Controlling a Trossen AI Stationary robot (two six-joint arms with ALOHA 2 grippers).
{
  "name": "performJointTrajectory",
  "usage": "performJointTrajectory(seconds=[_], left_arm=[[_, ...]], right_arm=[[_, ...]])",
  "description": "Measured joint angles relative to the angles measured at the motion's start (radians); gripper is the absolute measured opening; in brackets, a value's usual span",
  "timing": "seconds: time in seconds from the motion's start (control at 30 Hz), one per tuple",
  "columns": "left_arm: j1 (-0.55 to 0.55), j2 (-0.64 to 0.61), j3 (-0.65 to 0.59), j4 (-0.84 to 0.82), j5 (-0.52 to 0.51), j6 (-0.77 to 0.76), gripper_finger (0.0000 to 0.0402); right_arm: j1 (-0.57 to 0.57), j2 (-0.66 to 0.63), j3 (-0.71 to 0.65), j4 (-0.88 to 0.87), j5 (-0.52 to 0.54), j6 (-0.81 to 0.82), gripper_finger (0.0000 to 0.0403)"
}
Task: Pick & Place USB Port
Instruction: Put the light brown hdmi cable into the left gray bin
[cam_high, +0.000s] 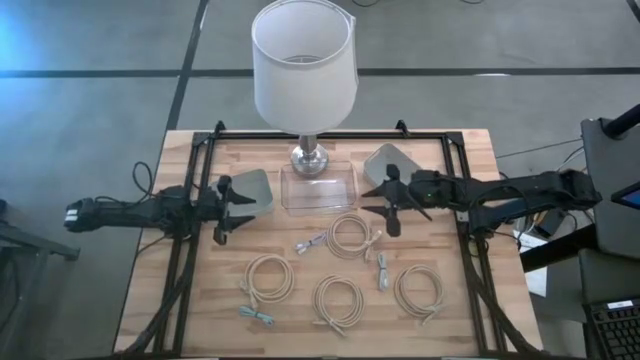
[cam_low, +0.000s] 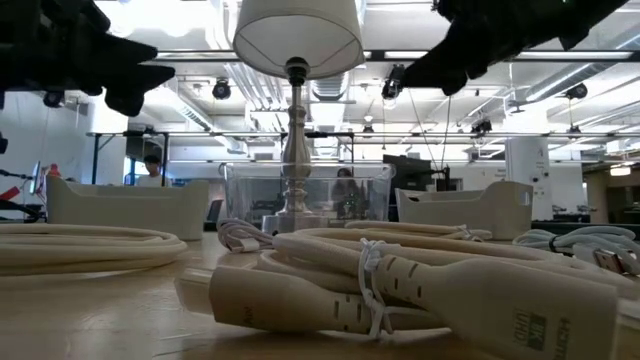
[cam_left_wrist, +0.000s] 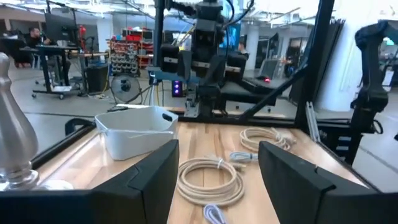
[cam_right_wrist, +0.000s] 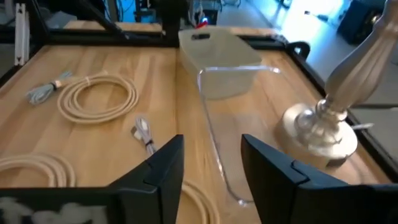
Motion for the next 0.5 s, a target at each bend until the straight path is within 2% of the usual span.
performJointTrajectory(seconds=[0.13, 0.33, 0.5], left_arm=[[-0.001, 0.025, -0.003, 0.011, 0.000, -0.002, 0.0225], [-0.014, 0.096, -0.007, 0.080, 0.041, -0.041, 0.0225], [-0.046, 0.181, 0.024, 0.094, 0.077, -0.070, 0.0225]], right_arm=[[0.031, -0.003, -0.037, 0.004, 0.000, 0.051, 0.0167], [0.117, 0.003, -0.097, 0.015, 0.000, 0.243, 0.0163], [0.213, 0.046, -0.154, 0.160, 0.000, 0.290, 0.0149]])
